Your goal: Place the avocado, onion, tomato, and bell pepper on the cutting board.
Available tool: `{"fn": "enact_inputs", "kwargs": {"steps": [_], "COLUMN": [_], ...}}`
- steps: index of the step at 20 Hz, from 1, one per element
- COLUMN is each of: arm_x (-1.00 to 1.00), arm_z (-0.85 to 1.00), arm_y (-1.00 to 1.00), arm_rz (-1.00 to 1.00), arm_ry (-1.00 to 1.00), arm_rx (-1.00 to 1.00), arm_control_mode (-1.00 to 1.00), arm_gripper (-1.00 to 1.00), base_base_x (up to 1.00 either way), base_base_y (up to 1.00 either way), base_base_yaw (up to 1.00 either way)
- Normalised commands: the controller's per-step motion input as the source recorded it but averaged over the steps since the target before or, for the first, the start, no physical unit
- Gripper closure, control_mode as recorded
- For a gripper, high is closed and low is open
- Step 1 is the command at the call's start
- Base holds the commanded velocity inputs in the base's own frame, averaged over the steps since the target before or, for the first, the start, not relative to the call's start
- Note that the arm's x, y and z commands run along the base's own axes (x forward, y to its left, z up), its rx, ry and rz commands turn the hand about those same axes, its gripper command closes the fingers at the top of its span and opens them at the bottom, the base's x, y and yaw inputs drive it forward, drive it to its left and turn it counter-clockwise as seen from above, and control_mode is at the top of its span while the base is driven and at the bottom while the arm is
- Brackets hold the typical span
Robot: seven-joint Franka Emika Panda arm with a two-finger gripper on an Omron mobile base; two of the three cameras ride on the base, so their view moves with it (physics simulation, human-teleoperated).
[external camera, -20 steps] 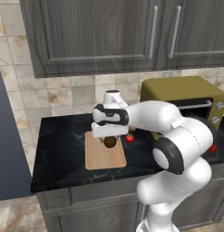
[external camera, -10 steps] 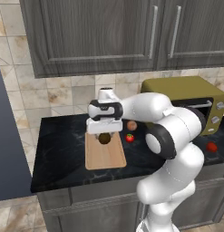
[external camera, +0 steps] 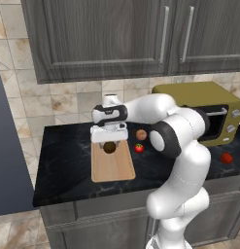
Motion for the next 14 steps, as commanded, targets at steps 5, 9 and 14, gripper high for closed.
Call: {"fn": "enact_inputs", "kwargs": {"steps": [5, 9, 14], "arm_x": [0.00, 0.00, 0.02], "arm_z": [-0.32, -0.29, -0.29], "arm_y": [0.06, 0.05, 0.11], "arm_rz": [0.00, 0.00, 0.00], "arm_ry": [0.04, 0.03, 0.04], "arm_rx": [0.00, 0.00, 0.00], "arm_control_mode": [-1.00, -1.00, -1.00], "arm_gripper": [1.00, 1.00, 1.00], "base_base_x": [0.00, 0.00, 0.00], "base_base_y": [0.00, 0.00, 0.00], "base_base_yaw": [0.00, 0.00, 0.00]}}
